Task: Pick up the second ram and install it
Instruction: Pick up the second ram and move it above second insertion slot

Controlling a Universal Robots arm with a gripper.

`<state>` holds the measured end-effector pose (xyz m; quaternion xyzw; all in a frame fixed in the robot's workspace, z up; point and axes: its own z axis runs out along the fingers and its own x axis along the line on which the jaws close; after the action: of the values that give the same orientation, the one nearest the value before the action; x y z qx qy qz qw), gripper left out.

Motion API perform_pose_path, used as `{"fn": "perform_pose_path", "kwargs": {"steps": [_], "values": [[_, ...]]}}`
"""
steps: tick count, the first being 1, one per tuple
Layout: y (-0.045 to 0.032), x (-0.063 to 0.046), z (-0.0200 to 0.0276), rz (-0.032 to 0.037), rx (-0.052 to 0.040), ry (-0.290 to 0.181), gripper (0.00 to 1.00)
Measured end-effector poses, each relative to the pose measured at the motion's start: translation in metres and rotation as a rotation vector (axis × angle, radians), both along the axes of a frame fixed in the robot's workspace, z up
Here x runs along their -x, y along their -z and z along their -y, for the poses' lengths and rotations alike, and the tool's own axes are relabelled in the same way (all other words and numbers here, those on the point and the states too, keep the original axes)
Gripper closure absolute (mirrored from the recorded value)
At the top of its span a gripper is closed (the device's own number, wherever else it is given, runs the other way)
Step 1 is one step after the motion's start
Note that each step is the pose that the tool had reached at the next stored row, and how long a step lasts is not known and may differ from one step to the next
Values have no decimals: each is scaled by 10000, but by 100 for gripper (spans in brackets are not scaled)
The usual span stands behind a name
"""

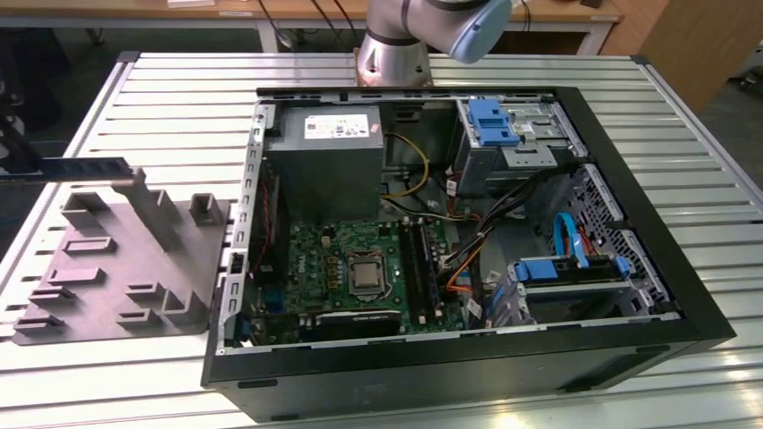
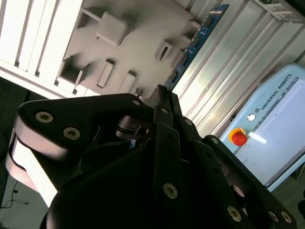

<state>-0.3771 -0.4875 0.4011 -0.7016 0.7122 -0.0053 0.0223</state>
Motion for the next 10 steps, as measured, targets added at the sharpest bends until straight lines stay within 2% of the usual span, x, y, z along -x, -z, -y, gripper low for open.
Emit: {"fn": "perform_pose_path", "kwargs": {"steps": [10], "values": [[11, -457, 0, -10, -1, 0, 87]]}}
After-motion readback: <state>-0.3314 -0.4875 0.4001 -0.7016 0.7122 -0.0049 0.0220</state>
